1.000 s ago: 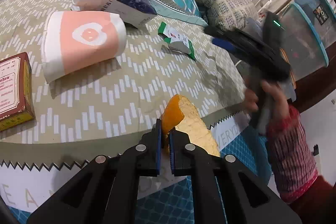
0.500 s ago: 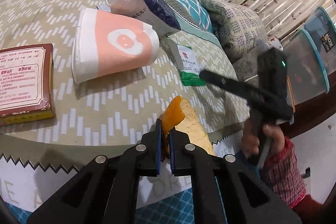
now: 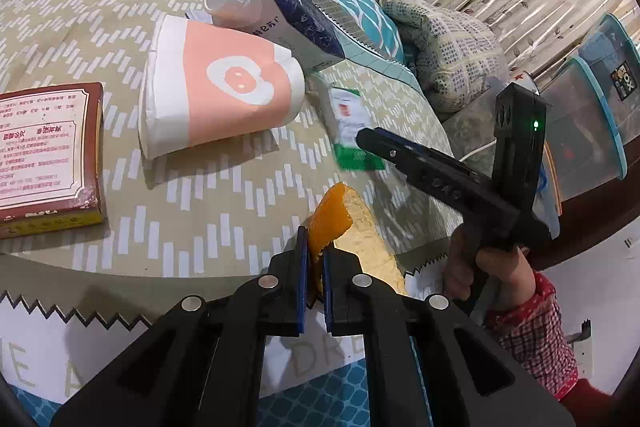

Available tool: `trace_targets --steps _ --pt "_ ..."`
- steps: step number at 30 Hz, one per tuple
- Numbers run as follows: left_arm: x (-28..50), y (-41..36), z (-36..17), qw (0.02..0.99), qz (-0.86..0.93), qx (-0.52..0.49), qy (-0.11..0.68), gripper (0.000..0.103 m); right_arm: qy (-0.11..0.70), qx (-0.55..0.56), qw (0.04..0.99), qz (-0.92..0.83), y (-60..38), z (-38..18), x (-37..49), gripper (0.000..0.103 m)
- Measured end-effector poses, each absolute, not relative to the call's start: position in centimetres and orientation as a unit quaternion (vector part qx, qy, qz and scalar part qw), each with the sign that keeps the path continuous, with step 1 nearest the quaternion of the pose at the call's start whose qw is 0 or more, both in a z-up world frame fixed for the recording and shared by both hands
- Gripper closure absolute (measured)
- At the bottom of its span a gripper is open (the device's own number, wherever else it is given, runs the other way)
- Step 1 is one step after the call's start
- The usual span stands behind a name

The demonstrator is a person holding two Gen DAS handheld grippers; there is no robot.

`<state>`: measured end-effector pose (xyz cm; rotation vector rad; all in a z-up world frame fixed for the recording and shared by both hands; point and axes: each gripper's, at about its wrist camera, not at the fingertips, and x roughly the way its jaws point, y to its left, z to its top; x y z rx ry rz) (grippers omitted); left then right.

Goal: Collect trash
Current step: 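Grasp the green-and-white snack packet with the right gripper while the left holds the orange peel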

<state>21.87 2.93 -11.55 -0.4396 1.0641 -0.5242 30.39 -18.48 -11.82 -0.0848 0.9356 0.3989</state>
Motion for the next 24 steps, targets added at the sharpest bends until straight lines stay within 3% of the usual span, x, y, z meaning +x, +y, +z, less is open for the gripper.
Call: trace_targets --steps 1,6,18,24 --pt "21.8 2.9 -11.5 0.807 -0.245 -0.205 0.497 0.097 0.447 -0.041 0.873 0.191 -18.5 -11.7 30.1 0.093" --pt "21.5 2.4 -11.0 0.815 -0.244 -0.188 0.490 0.097 0.425 0.029 0.885 0.188 -21.1 -10.5 27.9 0.095" --pt "19.1 -1.8 -8.6 0.809 -0.278 -0.159 0.493 0.097 0.353 0.177 0.908 0.140 -31.1 -7.5 16.6 0.095" --pt "17.6 -6.3 -7.9 0.804 -0.303 -0.115 0.498 0.097 0.381 0.255 0.876 0.149 -35.9 -9.4 12.7 0.091"
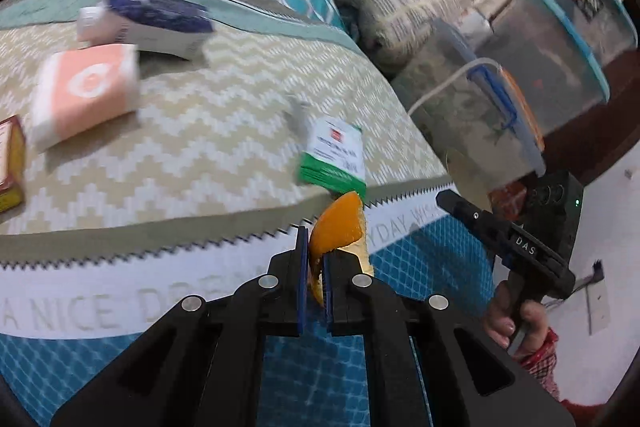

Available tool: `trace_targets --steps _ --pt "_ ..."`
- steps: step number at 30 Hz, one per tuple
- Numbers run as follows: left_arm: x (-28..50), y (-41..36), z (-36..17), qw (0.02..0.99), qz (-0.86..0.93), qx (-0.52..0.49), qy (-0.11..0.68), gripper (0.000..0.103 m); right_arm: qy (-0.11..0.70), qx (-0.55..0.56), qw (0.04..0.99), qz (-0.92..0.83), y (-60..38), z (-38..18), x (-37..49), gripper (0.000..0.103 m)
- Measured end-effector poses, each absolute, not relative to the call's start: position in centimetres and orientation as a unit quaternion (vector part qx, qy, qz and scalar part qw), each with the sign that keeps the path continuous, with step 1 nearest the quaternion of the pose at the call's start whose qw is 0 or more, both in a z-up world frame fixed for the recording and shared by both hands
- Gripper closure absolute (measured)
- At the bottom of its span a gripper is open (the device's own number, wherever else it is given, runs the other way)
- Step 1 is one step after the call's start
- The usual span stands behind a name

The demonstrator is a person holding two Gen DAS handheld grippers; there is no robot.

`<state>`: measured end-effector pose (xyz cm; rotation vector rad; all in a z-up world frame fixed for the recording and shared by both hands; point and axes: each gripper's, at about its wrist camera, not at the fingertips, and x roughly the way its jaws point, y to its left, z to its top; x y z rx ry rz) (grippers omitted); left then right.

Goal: Collect trash
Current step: 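Grasp the green-and-white snack packet with the right gripper while the left holds the orange peel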

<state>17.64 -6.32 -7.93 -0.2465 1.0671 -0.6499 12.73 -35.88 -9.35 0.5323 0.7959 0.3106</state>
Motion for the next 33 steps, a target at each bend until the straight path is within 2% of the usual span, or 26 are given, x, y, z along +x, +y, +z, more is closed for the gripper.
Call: trace_targets --steps 8,9,10,12,14,15,16,20,21,22,24,25,28,33 --pt "20.3 -7.4 -8.7 0.808 -0.274 -0.110 0.511 0.097 0.394 0.272 0.864 0.158 -36.4 -10.4 14.3 0.090" --pt "20.8 -7.4 -8.7 0.808 -0.272 -0.112 0.510 0.097 0.398 0.284 0.857 0.163 -36.4 -10.7 15.0 0.082" --pt "21.2 -7.4 -8.7 0.809 -0.272 -0.111 0.510 0.097 0.401 0.300 0.850 0.166 -36.3 -11.2 15.8 0.059" --pt "22.0 -7.6 -8.9 0.810 -0.266 -0.104 0.512 0.097 0.395 0.321 0.845 0.164 -36.2 -11.6 16.6 0.020" --pt "22.7 -7.7 -9.5 0.805 -0.259 -0.102 0.523 0.097 0.392 0.320 0.846 0.166 -35.6 -11.6 17.5 0.028" --pt "23.1 -7.6 -10.0 0.802 -0.257 -0.105 0.529 0.097 0.400 0.313 0.844 0.172 -35.0 -11.7 18.2 0.038" --pt "23.2 -7.5 -10.2 0.799 -0.257 -0.108 0.532 0.097 0.407 0.308 0.842 0.175 -34.5 -11.8 18.9 0.043" --pt "23.5 -6.9 -10.8 0.794 -0.263 -0.119 0.536 0.097 0.429 0.285 0.837 0.184 -31.8 -12.6 21.3 0.050" --pt "23.6 -6.8 -10.8 0.793 -0.263 -0.119 0.536 0.097 0.432 0.277 0.837 0.190 -31.1 -12.7 21.8 0.056" --pt "23.6 -6.8 -10.9 0.794 -0.262 -0.118 0.536 0.097 0.438 0.277 0.831 0.200 -30.3 -13.0 22.3 0.069" --pt "23.6 -6.8 -10.9 0.794 -0.261 -0.116 0.536 0.097 0.450 0.273 0.824 0.208 -29.4 -13.5 22.8 0.085" --pt "23.6 -6.8 -10.9 0.794 -0.261 -0.115 0.537 0.097 0.445 0.267 0.829 0.208 -29.3 -13.3 22.6 0.089" --pt "23.4 -7.1 -10.3 0.794 -0.263 -0.116 0.536 0.098 0.413 0.270 0.846 0.204 -30.4 -12.0 21.1 0.094" --pt "22.8 -9.8 -8.4 0.793 -0.288 -0.104 0.527 0.097 0.374 0.278 0.868 0.171 -34.3 -10.4 18.0 0.094"
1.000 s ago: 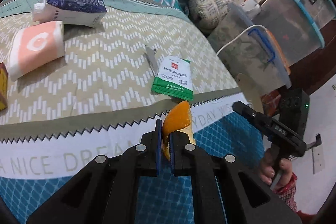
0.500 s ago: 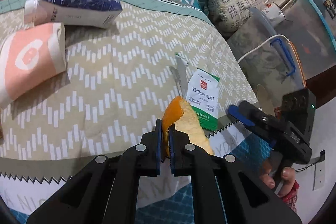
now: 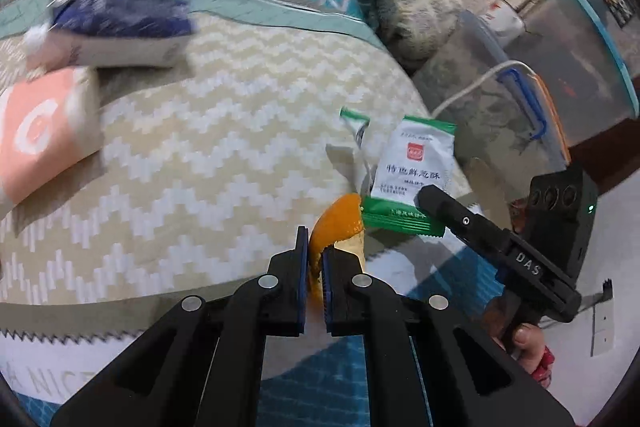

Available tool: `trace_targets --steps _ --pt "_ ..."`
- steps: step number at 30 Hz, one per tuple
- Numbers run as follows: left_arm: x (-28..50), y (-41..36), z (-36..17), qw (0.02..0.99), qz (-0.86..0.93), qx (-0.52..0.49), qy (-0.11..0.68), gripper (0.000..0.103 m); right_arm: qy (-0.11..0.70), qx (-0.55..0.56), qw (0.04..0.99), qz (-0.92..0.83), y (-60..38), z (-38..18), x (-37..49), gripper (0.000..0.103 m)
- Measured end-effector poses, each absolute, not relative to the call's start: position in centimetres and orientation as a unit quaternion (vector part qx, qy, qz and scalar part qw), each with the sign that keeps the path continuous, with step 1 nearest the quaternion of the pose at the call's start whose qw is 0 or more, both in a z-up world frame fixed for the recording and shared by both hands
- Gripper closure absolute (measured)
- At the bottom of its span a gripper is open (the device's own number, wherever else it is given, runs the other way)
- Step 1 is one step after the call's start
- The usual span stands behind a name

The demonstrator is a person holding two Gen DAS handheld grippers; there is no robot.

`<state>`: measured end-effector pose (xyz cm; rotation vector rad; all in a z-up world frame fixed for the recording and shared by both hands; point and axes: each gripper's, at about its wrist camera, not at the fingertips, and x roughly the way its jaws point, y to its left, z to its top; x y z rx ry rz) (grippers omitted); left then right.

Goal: Collect trash
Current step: 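Grasp the green-and-white snack packet with the right gripper while the left holds the orange peel, then carry peel and snack packet over the wastebasket and open both grippers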

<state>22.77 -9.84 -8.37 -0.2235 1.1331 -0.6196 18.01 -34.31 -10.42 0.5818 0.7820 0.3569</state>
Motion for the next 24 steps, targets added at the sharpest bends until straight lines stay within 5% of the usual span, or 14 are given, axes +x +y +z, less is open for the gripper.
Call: trace_targets --steps 20,23,24 --pt "19.3 -38.9 -4.4 0.753 -0.428 0.045 0.497 0.097 0.253 0.316 0.910 -0.088 -60.0 -7.6 3.0 0.094" --pt "19.1 -43.2 -4.2 0.759 -0.433 0.061 0.483 0.094 0.262 0.326 0.902 -0.109 -61.7 -8.4 3.1 0.087" --pt "19.2 -44.4 -4.4 0.760 -0.432 0.063 0.481 0.076 0.265 0.333 0.898 -0.111 -62.3 -8.7 3.2 0.065"
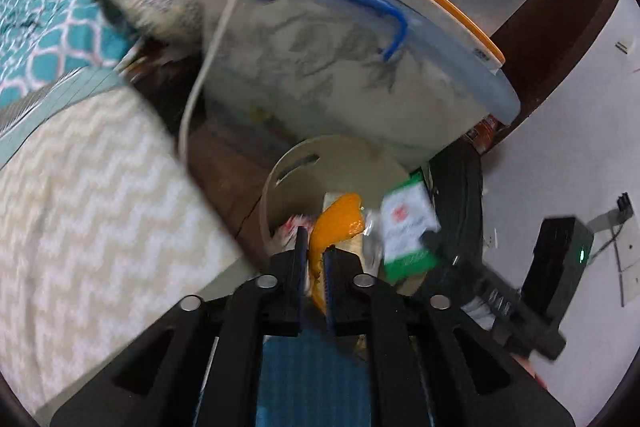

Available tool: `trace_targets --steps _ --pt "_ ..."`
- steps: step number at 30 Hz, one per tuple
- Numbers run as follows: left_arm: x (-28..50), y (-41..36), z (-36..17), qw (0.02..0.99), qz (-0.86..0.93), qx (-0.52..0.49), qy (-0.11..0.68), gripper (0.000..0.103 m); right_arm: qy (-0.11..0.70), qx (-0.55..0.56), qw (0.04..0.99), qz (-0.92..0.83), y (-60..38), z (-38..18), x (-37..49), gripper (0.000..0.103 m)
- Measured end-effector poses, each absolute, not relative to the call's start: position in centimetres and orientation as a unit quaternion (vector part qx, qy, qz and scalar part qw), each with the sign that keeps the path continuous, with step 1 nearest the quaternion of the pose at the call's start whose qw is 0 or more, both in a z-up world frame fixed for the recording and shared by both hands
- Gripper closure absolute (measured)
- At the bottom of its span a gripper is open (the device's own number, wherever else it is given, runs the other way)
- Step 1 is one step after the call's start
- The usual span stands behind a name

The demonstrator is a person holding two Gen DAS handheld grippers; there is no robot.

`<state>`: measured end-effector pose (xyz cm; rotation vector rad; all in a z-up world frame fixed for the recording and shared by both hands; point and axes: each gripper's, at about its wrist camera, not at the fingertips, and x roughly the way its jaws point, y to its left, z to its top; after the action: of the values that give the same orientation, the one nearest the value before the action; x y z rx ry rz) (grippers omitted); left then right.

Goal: Collect trash
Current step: 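Carry peel and snack packet over the wastebasket and open both grippers, then pull both open tools back from the wastebasket to above the bed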

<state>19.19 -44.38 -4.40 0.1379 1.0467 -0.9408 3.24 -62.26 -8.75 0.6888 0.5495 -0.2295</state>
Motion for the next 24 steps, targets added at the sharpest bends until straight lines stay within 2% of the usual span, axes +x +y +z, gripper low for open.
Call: trace_targets --steps 1,2,5,11,18,24 --pt "19.3 -45.2 -4.5 0.764 -0.428 0.066 0.478 0.063 0.265 0.340 0.895 -0.111 -62.4 -9.0 3.5 0.019" --pt "19.4 -45.7 -4.6 0.770 -0.423 0.068 0.474 0.047 0.254 0.347 0.895 -0.115 -62.5 -9.1 3.5 0.010" --pt "19.5 -45.9 -4.6 0.776 -0.415 0.077 0.468 0.050 0.238 0.336 0.904 -0.112 -62.4 -8.6 3.6 0.021" --pt "18.0 -41.5 -3.6 0.787 -0.421 0.078 0.445 0.048 0.206 0.348 0.910 -0.089 -60.0 -7.4 2.5 0.021" --pt "15.7 -33.6 -3.8 0.824 -0.372 0.098 0.416 0.038 0.193 0.376 0.905 -0.043 -54.5 -6.4 2.1 0.021" --pt "14.3 -27.6 -3.8 0.852 -0.320 0.110 0.400 0.038 0.180 0.381 0.906 -0.049 -49.1 -6.3 0.6 0.021"
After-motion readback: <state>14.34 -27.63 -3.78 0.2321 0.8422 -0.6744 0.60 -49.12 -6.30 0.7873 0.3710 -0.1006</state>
